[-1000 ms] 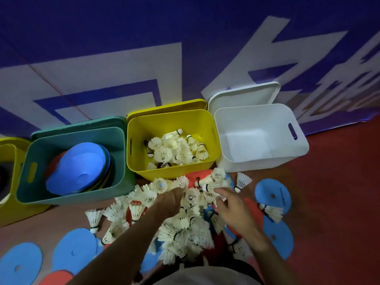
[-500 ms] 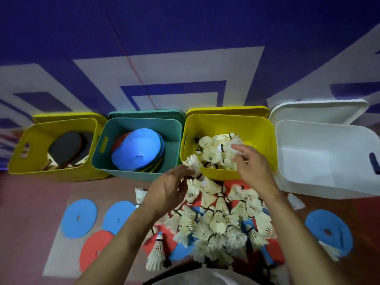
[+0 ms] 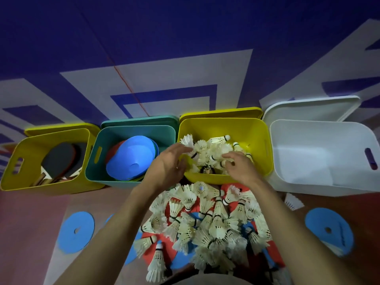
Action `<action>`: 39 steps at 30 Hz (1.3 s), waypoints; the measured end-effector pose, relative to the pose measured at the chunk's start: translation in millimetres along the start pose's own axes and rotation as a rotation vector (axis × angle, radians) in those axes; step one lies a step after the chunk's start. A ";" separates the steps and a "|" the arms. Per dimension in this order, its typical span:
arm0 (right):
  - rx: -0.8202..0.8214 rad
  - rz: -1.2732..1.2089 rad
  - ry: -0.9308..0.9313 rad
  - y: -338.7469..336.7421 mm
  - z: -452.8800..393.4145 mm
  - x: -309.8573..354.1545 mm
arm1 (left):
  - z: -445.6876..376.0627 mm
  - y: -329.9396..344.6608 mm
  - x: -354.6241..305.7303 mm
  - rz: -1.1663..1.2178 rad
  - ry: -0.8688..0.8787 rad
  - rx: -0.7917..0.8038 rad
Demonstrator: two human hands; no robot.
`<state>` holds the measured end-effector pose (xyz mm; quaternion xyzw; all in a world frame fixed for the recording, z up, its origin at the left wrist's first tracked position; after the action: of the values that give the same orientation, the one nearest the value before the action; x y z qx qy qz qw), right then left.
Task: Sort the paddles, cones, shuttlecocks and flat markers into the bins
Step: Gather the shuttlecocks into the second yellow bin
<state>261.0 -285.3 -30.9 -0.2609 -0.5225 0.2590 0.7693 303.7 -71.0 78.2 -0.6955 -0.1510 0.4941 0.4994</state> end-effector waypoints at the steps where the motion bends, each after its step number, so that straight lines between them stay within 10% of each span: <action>1: -0.057 -0.021 -0.022 -9.2 8.2 -1.1 | -14.2 5.8 1.1 -0.013 -0.021 0.012; 9: -0.468 -0.062 -0.101 -51.3 117.8 -26.2 | -63.6 94.7 12.9 -0.133 -0.167 0.243; 19: -0.303 0.234 -0.085 39.6 97.1 -58.2 | 61.1 109.4 11.1 0.193 -0.169 0.131; 26: 0.204 0.478 0.055 106.5 66.1 -74.5 | 82.1 148.4 43.4 0.063 -0.246 0.276; 39: -0.147 0.253 0.091 24.5 138.5 -62.0 | 50.2 229.8 34.8 -0.075 -0.439 0.623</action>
<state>108.0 -290.9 -44.8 -0.3919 -0.4674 0.3027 0.7323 212.7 -123.8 -135.0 -0.3818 -0.1224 0.6349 0.6604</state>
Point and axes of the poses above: each hand's wrist, its own z-axis away from the middle knuckle, its own y-axis out of the palm, x = y × z, the point moved 9 cm from there along -z, towards the middle knuckle, and after that the axes turned 2 degrees about -y, right-handed, at the moved point
